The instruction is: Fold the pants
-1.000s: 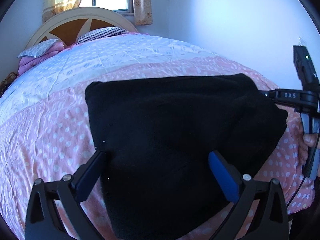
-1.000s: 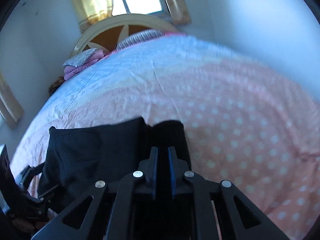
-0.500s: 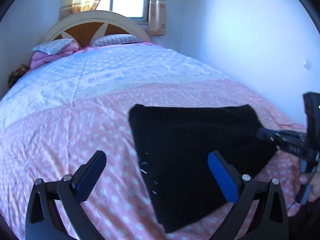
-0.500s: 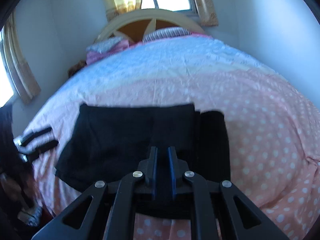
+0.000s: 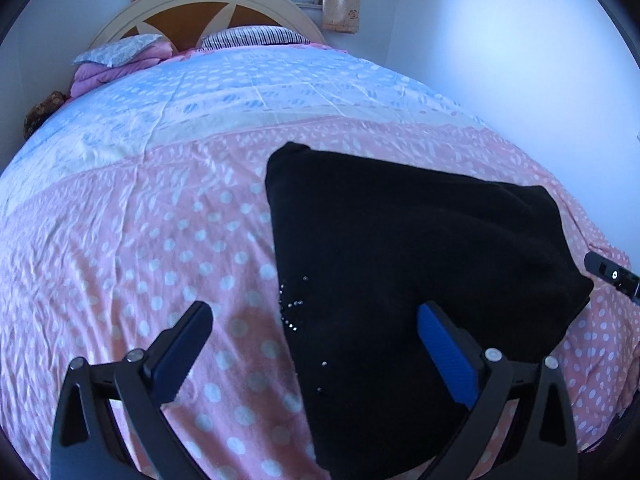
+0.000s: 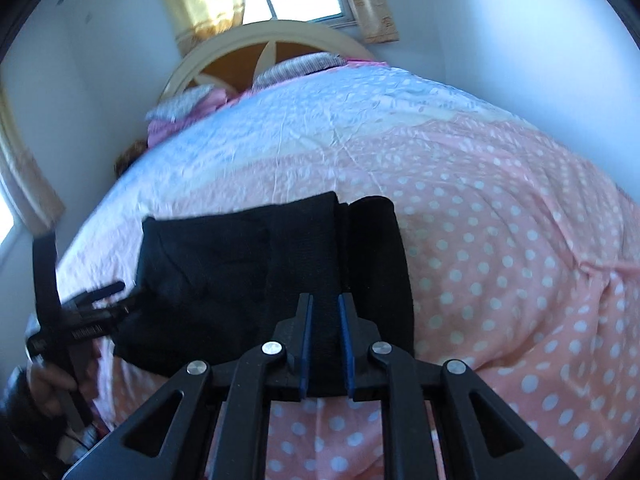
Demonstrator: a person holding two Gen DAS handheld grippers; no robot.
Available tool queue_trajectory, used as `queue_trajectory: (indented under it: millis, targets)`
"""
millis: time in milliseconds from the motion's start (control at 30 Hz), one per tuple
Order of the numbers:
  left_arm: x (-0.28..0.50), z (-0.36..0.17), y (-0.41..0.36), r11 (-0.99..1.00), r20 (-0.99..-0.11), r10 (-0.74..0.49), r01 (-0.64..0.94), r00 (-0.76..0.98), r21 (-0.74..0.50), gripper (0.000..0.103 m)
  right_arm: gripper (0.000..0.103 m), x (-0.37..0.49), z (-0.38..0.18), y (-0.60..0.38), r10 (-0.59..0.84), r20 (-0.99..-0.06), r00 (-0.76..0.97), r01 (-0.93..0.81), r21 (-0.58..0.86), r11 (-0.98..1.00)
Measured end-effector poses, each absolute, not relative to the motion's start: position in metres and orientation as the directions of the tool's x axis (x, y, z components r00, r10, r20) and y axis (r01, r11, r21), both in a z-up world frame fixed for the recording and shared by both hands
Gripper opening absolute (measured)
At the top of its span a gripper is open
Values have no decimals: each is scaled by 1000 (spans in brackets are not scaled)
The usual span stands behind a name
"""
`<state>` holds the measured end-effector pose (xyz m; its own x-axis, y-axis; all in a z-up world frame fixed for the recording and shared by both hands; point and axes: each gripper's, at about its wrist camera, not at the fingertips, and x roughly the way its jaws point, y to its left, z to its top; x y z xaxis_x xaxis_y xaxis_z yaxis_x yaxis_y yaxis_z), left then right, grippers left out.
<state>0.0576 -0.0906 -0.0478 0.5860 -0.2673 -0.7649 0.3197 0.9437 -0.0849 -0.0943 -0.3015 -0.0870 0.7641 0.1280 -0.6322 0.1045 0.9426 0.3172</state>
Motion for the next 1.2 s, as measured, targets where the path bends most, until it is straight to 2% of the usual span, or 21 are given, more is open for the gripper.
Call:
queue_trajectory:
  millis: [33,67,133,300,700,900,1000,1033,1067,1133,1200]
  targets:
    - [57,-47,-93,944,-765,-260,321,590,-73,103,23,-95,-88,-302,138,-627,767,112,343,933]
    - [56,-46,-95,944,-764,-252,323,594,-60,103,43,-94,-90,-302,142,-632,762,124,358,926]
    - [55,-44,-95,945,-762,-243,325,600,-45,103,69,-92,-92,-302,127,-640,758,153,363,919]
    - [51,-35,-91,952,-756,-207,307,620,-9,103,69,-90,-87,-308,142,-605,784,141,395,908]
    - [62,-30,-76,973,-765,-167,230,622,-24,103,69,-62,-109,-323,109,-661,743,198,373,907]
    - [66,-35,-76,978,-773,-142,209,618,-13,103,72,-65,-120,-342,160,-638,753,214,467,858]
    - [73,-41,-74,982,-788,-159,180,595,-62,103,77,-63,-125,-345,179,-626,759,208,493,844]
    - [76,-44,-75,982,-798,-167,172,580,-80,103,83,-61,-124,-343,190,-625,757,196,494,847]
    - [79,-47,-74,982,-808,-173,160,563,-99,103,84,-59,-124,-340,208,-624,753,177,496,850]
    - [81,-50,-71,980,-822,-196,139,535,-143,103,86,-55,-123,-329,265,-621,737,117,504,855]
    - [80,-51,-69,973,-823,-231,139,519,-186,103,86,-53,-122,-318,260,-643,720,82,451,889]
